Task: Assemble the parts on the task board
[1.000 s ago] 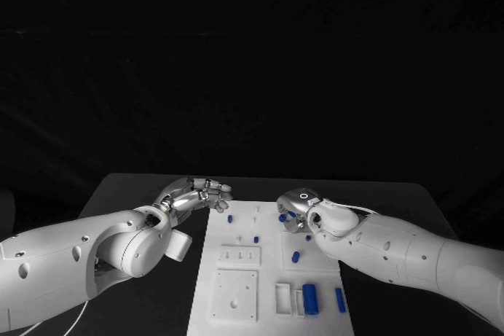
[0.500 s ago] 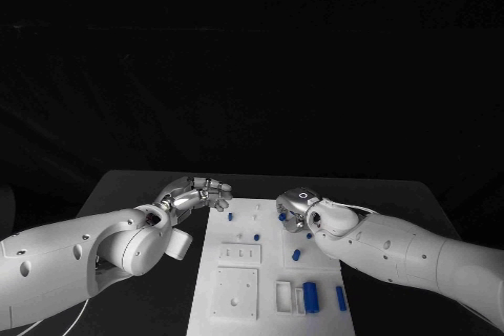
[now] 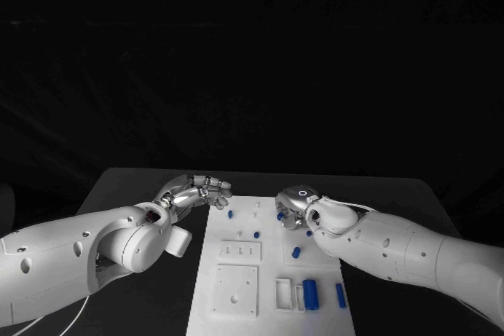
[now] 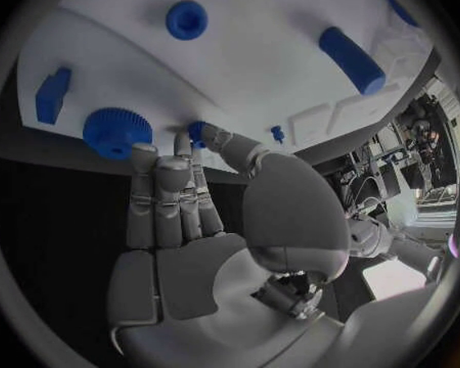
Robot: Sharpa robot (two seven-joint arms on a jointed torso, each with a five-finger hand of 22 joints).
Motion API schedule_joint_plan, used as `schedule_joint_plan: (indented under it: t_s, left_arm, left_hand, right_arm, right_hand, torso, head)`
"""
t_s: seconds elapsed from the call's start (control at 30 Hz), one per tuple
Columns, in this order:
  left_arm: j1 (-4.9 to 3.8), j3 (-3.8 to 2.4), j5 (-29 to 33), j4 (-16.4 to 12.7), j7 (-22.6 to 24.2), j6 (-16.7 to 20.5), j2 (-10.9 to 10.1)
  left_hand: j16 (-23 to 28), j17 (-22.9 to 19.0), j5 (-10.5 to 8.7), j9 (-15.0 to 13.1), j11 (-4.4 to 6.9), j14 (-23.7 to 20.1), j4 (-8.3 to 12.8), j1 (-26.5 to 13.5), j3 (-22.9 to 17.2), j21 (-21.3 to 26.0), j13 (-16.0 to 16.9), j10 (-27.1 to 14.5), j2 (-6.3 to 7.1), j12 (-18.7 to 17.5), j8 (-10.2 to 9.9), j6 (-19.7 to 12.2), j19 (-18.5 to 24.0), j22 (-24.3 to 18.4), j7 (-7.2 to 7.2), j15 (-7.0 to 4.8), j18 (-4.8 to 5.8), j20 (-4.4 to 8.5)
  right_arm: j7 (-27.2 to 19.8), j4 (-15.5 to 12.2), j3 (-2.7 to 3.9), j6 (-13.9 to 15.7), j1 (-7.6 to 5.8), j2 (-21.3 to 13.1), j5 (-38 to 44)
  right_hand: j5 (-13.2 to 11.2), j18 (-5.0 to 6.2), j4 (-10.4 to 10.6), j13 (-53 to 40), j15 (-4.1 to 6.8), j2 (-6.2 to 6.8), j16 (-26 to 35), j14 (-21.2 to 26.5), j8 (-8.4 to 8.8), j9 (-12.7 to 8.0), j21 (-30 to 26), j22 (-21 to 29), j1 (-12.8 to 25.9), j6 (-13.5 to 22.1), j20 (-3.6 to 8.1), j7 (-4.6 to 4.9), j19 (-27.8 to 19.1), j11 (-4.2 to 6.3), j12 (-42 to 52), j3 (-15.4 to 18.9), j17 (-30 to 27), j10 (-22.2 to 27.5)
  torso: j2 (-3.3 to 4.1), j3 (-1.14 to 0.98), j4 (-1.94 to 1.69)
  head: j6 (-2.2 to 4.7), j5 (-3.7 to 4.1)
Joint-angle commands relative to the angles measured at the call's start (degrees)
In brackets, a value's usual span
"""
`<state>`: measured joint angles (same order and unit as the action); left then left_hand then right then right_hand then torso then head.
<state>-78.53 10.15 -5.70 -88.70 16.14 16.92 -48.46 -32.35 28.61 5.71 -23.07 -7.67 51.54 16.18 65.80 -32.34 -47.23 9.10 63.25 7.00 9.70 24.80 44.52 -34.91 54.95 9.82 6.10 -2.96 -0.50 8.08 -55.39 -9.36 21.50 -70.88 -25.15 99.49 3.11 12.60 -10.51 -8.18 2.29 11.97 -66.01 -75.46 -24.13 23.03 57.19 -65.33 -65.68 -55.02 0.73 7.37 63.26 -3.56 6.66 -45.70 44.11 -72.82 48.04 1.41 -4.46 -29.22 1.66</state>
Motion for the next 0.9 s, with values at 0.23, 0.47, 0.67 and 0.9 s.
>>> schedule_joint_plan:
  t_s: [0.23, 0.47, 0.67, 0.9]
  left_arm:
    - [-0.06, -0.04, -0.13, 0.09, -0.05, -1.07, 0.15]
    - [-0.06, -0.04, -0.13, 0.33, -0.03, -0.96, 0.11]
    - [-0.06, -0.04, -0.13, 0.52, -0.02, -0.82, 0.11]
    - [-0.07, -0.05, -0.2, 0.81, 0.07, -0.6, 0.33]
  left_hand:
    - [0.25, -0.09, -0.23, -0.07, -0.25, -0.05, 0.02, -0.5, -0.23, 0.37, -0.07, -0.08, -0.19, -0.36, -0.32, 0.04, 0.14, -0.07, 0.42, 0.23, -0.74, -0.06]
    - [0.3, -0.09, -0.24, -0.09, -0.25, -0.01, 0.06, -0.42, -0.26, 0.38, -0.06, -0.07, -0.19, -0.42, -0.34, 0.03, 0.14, -0.08, 0.42, 0.23, -0.76, -0.06]
    - [0.34, -0.09, -0.24, -0.1, -0.25, 0.02, 0.09, -0.36, -0.28, 0.38, -0.06, -0.07, -0.19, -0.47, -0.36, 0.02, 0.13, -0.08, 0.43, 0.23, -0.77, -0.06]
    - [0.37, -0.1, -0.24, -0.12, -0.26, 0.03, 0.11, -0.32, -0.3, 0.38, -0.06, -0.06, -0.19, -0.51, -0.37, 0.02, 0.13, -0.08, 0.43, 0.23, -0.78, -0.06]
  right_arm:
    - [1.89, -0.2, 0.02, 2.47, 0.03, 0.02, 0.34]
    - [2.97, -0.94, 0.17, 4.62, 0.02, -0.14, 0.02]
    - [3.52, -1.38, 0.89, 5.66, 0.01, 0.11, -0.11]
    - [4.52, -0.68, 1.72, 7.8, 0.0, 1.43, 0.64]
  right_hand:
    - [-0.29, 2.4, -0.13, -1.72, 1.49, -1.11, -0.38, 0.54, -1.17, 0.94, 0.66, -0.86, -0.02, -2.3, 0.56, -0.91, -0.23, 0.88, 1.31, -0.35, -0.24, -2.44]
    - [-0.29, 2.4, -0.56, -2.6, 1.77, -1.27, -0.42, 0.6, -1.41, 1.4, 0.78, -1.16, -0.11, -2.9, 0.66, -1.18, -0.25, 1.18, 1.55, -0.77, -0.38, -2.97]
    - [-0.29, 2.4, -0.67, -2.91, 1.84, -1.27, -0.46, 0.59, -1.45, 1.55, 0.84, -1.27, -0.09, -3.06, 0.71, -1.25, -0.21, 1.24, 1.59, -0.94, -0.42, -3.08]
    - [-0.29, 2.4, -0.75, -3.08, 1.86, -1.23, -0.48, 0.59, -1.44, 1.63, 0.87, -1.33, -0.12, -3.11, 0.73, -1.28, -0.19, 1.26, 1.57, -1.08, -0.46, -3.07]
  torso:
    - [-0.02, 0.04, -0.04]
    - [-0.02, 0.03, -0.03]
    - [0.0, 0.02, -0.03]
    - [0.02, 0.08, -0.11]
  head:
    - [-0.03, 0.13]
    - [0.11, 0.03]
    - [0.47, -0.13]
    - [0.9, -0.2]
